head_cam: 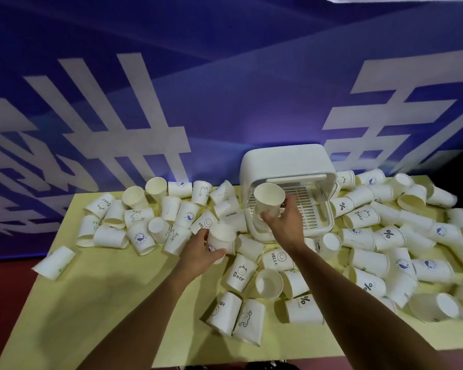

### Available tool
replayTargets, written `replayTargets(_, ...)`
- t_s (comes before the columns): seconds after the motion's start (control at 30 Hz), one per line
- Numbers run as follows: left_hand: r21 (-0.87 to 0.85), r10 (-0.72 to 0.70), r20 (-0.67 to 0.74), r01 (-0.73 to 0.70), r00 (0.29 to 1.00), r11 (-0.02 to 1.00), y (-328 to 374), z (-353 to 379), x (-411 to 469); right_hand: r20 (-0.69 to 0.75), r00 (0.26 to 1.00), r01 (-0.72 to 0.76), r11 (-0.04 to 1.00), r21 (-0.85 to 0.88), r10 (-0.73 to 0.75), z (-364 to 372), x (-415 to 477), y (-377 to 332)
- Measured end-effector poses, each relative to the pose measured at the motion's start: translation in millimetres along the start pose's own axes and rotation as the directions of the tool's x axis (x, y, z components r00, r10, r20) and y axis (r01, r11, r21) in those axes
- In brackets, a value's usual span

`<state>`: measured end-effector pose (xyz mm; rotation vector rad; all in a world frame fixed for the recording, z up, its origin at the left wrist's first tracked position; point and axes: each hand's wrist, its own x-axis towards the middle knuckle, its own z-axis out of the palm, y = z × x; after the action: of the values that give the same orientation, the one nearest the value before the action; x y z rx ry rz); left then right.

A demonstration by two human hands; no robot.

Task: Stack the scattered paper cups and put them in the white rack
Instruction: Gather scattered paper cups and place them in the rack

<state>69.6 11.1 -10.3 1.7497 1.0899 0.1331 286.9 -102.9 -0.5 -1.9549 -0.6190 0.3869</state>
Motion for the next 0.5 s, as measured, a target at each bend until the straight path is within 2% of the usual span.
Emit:
replayTargets(0.3,-0.043,-0.018,0.004,0.019,1.000,0.999,-3.8,-0.2,-4.2,-0.012,1.000,0.015,0.994,-0.104,-0.016,6.8,1.7,13.8)
replayTargets(0.4,-0.027,0.007,-0.006,-0.007,1.000,1.000,-0.2,-0.1,-2.5,-0.060,0.998,0.009,0.988,-0.152,-0.019,5.8,-7.1,13.5)
replayTargets(0.5,-0.040,0.015,0.002,-0.015,1.000,0.999,9.6,2.7,0.4,-0.078,0.996,0.022,0.992,-0.121,-0.031,6.3,-20.7,7.1)
